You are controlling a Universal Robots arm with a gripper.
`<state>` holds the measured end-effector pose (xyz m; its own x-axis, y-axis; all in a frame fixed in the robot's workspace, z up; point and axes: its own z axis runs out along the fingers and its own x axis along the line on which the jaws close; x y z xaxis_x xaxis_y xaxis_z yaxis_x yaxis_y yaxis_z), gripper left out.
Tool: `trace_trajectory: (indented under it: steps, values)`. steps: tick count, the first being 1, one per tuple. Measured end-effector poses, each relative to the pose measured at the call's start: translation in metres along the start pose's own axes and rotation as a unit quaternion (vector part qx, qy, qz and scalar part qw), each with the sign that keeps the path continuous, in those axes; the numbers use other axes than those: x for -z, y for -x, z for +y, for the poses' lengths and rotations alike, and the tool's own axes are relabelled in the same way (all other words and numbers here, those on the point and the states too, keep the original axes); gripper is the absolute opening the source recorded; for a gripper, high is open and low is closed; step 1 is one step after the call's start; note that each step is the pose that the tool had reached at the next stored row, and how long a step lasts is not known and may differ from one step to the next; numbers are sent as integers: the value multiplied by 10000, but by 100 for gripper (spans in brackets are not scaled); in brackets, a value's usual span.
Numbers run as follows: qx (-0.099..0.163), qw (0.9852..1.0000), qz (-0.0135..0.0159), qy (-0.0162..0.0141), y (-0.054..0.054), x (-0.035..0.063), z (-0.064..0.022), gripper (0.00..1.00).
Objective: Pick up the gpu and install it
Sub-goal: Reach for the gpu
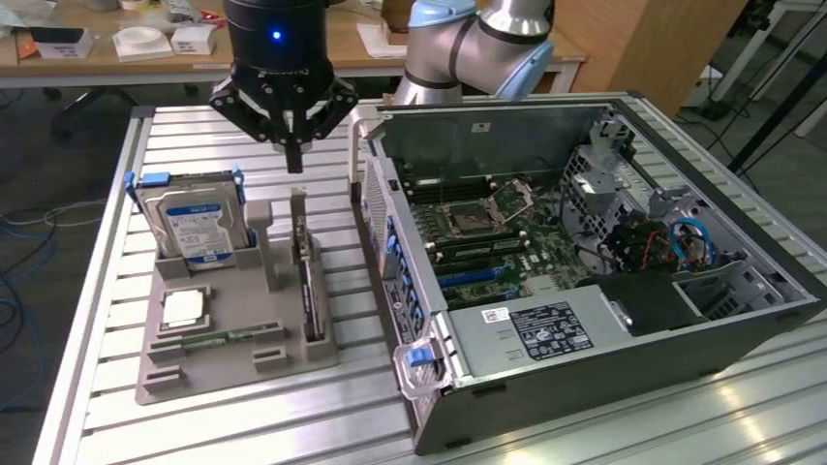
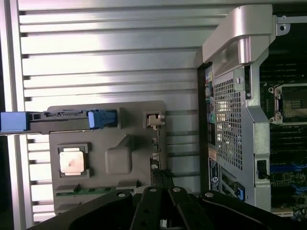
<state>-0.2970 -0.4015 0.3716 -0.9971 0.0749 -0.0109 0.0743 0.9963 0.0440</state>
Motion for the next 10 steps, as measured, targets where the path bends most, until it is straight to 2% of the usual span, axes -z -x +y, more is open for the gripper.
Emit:
trace_trajectory:
  steps: [4,6,7,9,10]
  values:
    - [0,10000,0,0,0,0,0,11]
    - [0,10000,0,0,0,0,0,23]
    - [0,10000,0,0,0,0,0,23]
    - [0,10000,0,0,0,0,0,35]
    - [0,10000,0,0,0,0,0,35]
